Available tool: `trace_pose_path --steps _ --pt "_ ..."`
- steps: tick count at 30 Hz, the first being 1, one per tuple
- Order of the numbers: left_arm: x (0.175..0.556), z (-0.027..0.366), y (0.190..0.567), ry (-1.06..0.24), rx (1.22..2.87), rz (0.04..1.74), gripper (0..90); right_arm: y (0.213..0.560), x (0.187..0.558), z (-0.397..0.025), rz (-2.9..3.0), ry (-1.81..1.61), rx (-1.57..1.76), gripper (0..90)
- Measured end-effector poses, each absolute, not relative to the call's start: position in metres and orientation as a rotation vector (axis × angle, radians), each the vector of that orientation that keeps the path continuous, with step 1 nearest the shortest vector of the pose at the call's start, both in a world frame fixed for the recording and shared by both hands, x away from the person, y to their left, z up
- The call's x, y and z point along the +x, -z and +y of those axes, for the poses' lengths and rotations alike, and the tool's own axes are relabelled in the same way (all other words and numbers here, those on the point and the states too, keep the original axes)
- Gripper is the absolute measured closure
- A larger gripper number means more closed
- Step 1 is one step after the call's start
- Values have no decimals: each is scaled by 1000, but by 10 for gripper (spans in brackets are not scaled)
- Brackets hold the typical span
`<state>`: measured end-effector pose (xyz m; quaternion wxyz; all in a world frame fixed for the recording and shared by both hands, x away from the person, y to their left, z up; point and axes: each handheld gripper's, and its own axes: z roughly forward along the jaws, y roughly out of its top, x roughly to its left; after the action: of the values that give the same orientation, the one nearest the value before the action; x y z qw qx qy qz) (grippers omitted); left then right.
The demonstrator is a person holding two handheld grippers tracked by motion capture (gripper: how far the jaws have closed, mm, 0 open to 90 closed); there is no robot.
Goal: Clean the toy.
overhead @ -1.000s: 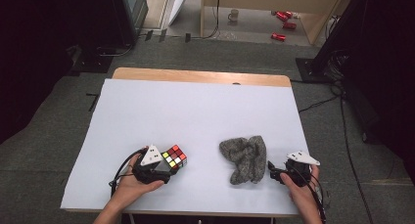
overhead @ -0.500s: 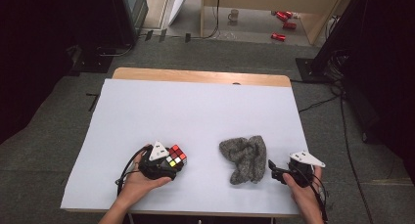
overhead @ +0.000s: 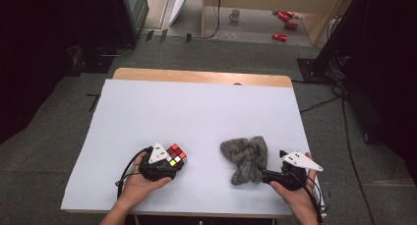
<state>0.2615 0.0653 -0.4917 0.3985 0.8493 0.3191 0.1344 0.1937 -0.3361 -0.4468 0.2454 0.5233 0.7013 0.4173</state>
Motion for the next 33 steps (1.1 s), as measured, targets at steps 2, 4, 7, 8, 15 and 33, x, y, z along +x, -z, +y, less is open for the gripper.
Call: trace_pose_path --steps 2,4,7,8,15,33 --pt "261 65 491 -343 2149 802 341 446 195 -330 1924 -1154 1419 90" --pt "261 65 491 -337 2140 794 341 447 197 -323 1944 -1152 1412 81" --pt "261 64 491 -315 2153 779 341 454 204 -308 1980 -1107 1407 62" --pt "261 64 492 -309 2160 779 341 454 204 -308 1980 -1107 1407 62" --pt "260 69 492 -290 2181 778 322 470 217 -294 1972 -1016 1440 52" --pt "254 69 495 -346 2246 772 338 480 224 -284 1969 -1000 1464 56"
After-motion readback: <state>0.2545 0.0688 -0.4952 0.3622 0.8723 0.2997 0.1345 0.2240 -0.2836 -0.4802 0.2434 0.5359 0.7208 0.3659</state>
